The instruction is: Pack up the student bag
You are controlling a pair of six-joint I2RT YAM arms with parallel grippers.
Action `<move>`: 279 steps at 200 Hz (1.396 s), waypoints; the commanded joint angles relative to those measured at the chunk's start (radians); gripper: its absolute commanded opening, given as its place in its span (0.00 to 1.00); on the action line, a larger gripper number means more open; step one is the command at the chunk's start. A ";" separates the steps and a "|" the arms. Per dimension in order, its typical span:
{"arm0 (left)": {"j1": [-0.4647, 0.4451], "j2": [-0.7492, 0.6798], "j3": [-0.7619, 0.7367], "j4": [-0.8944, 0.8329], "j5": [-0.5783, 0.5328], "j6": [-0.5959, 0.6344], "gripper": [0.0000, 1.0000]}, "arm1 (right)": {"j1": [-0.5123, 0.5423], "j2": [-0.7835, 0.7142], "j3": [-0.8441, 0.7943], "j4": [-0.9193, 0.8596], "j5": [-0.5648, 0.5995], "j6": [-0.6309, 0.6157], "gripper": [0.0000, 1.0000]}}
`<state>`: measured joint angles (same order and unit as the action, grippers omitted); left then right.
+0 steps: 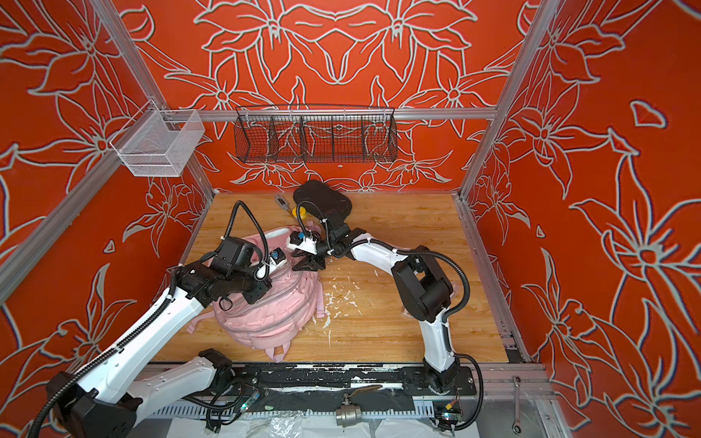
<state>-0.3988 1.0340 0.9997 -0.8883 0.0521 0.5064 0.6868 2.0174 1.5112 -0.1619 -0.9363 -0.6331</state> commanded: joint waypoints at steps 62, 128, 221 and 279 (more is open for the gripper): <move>0.029 -0.073 0.031 0.069 0.059 0.055 0.00 | 0.011 0.045 0.046 -0.200 -0.075 -0.153 0.39; 0.044 -0.072 0.020 0.069 0.090 0.049 0.00 | 0.004 0.008 -0.006 -0.103 -0.100 -0.089 0.18; 0.044 -0.068 0.000 0.085 0.070 0.008 0.00 | 0.004 0.012 -0.018 -0.031 -0.097 0.040 0.04; 0.044 -0.011 -0.021 0.101 0.063 -0.203 0.00 | 0.000 -0.102 -0.072 -0.127 -0.013 0.217 0.00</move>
<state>-0.3588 1.0054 0.9768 -0.8883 0.0910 0.4290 0.6888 1.9999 1.4757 -0.2363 -0.9844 -0.5327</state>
